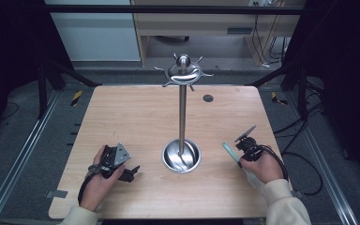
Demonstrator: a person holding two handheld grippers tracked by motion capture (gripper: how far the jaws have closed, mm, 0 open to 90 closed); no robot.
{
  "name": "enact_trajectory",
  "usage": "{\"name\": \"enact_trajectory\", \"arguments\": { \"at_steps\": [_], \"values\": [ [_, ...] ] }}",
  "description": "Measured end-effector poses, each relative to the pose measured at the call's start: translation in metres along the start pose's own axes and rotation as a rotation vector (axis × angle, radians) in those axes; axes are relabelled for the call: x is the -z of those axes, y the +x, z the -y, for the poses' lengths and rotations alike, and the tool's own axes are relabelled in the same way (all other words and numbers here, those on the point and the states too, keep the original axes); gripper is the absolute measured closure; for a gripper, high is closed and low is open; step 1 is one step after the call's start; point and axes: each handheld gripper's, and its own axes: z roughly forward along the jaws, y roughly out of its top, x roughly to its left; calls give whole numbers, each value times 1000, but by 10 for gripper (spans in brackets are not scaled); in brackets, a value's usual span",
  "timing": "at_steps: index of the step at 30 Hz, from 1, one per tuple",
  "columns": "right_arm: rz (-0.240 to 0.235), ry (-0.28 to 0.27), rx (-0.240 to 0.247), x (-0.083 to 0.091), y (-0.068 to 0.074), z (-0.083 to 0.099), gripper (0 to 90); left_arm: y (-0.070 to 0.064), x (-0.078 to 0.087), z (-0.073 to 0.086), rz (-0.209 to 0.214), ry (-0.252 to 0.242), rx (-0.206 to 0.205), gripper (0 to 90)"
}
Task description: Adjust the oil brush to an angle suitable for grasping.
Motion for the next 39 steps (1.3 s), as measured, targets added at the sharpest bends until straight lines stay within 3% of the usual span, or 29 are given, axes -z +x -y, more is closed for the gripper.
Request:
{"name": "enact_trajectory", "arguments": {
  "at_steps": [39],
  "values": [
    [-9,3,14,-2,0,-2,824,-1,-1,0,4,4,-7,33]
  ]
}}
